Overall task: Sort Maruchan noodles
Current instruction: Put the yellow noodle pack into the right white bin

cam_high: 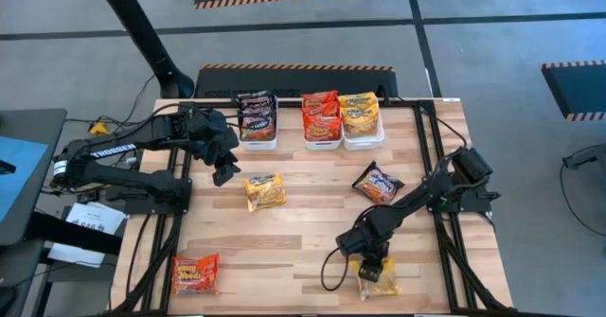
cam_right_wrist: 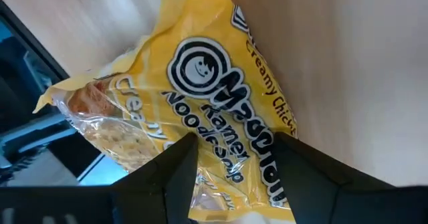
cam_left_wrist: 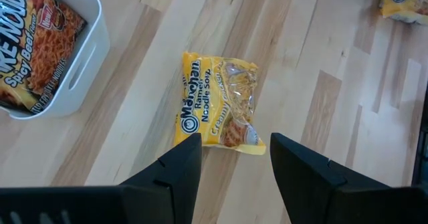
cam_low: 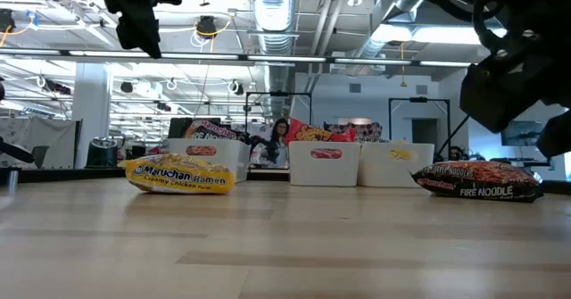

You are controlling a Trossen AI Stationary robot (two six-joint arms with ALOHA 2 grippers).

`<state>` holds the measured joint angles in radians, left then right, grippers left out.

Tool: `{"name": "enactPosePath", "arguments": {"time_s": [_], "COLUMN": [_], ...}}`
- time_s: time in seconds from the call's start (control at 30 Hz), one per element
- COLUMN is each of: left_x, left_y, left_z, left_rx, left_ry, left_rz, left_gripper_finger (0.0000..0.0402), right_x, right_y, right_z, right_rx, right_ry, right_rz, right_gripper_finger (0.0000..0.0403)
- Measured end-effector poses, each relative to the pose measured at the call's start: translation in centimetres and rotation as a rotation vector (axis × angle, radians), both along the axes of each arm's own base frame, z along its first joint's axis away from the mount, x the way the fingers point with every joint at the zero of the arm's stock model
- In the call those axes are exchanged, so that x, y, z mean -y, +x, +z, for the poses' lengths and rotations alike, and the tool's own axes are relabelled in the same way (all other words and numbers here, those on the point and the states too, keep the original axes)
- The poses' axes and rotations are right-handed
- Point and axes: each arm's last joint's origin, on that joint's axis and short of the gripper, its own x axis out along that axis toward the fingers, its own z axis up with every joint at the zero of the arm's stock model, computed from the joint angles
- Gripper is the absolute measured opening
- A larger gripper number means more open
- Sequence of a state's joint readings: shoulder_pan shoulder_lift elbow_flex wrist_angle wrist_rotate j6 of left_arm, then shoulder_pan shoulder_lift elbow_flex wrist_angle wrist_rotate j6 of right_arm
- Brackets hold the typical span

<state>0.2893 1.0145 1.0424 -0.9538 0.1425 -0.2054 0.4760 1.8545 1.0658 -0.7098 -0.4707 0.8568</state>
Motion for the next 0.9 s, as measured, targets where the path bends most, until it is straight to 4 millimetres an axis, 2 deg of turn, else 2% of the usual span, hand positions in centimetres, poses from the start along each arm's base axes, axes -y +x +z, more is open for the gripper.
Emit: {"name": "enactPosePath", "arguments": {"time_s": [0.1, 0.2, 0.47, 0.53, 0.73, 0.9], "left_x": [0.0, 0.0, 0.0, 0.0, -0.1, -0.1], "left_y": [0.0, 0.0, 0.0, 0.0, 0.0, 0.0], "left_z": [0.0, 0.0, 0.0, 0.0, 0.0, 0.0], "left_rx": [0.000, 0.000, -0.001, -0.002, -0.005, -0.005], "left_ry": [0.000, 0.001, 0.006, 0.010, 0.022, 0.022], "left_rz": [0.000, -0.001, 0.001, 0.005, 0.013, 0.013], "left_gripper_finger": [0.0164, 0.0164, 0.0164, 0.0164, 0.0164, 0.0164], "right_x": [-0.1, -0.3, -0.4, -0.5, -0.5, 0.4], "right_y": [0.2, 0.4, 0.7, 0.8, 1.7, 2.5], "right_z": [-0.5, -0.8, -0.7, -0.6, 0.4, 2.0], "right_rx": [-0.026, -0.043, -0.040, -0.037, -0.009, 0.020], "right_ry": [0.007, 0.015, 0.057, 0.060, 0.039, -0.115], "right_rz": [-0.008, -0.024, -0.047, -0.043, -0.031, 0.005], "right_gripper_finger": [0.0214, 0.0187, 0.0038, 0.0013, 0.0008, 0.0005]}}
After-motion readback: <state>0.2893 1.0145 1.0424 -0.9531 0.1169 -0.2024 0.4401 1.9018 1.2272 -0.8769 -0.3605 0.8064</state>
